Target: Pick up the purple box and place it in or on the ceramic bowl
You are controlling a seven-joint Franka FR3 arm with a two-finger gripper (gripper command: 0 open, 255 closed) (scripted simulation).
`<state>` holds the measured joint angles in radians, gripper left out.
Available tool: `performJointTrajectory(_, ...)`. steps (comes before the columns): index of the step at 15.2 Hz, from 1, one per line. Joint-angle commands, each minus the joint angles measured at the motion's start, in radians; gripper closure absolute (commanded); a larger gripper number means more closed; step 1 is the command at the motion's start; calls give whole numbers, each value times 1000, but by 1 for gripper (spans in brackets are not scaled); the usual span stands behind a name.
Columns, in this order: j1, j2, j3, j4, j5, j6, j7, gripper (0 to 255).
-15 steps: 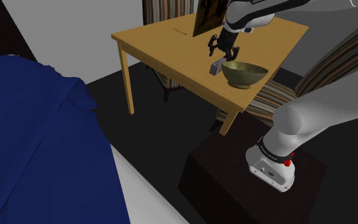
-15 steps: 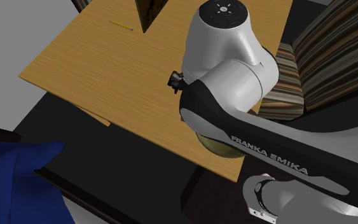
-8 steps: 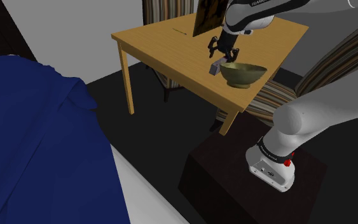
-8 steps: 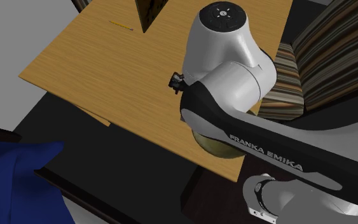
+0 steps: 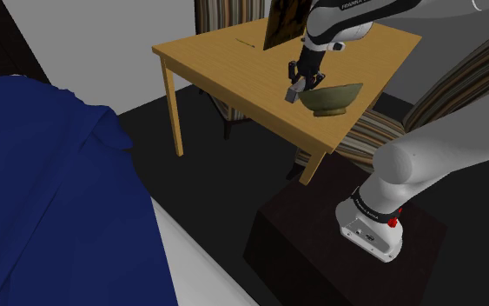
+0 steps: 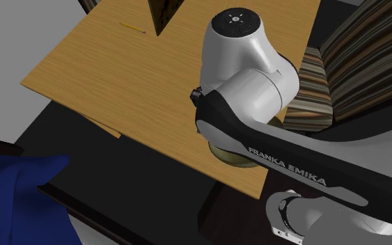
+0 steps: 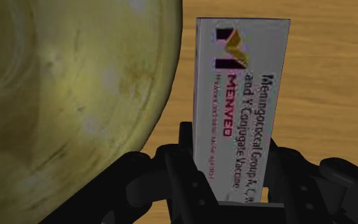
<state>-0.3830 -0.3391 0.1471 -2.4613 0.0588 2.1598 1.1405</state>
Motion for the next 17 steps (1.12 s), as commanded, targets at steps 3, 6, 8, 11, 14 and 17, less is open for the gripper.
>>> performJointTrajectory(3,1,-11,1,6,1,-27,3,255)
performJointTrajectory(6,1,-26,-2,34,1,-70,2,255)
performJointTrajectory(8,1,-36,-3,54,1,-99,2,255)
performJointTrajectory(11,1,-48,-5,84,0,-142,1,255)
performJointTrajectory(14,0,-57,-7,117,0,-184,1,255)
performJointTrajectory(17,0,-65,-9,151,-1,-226,1,255)
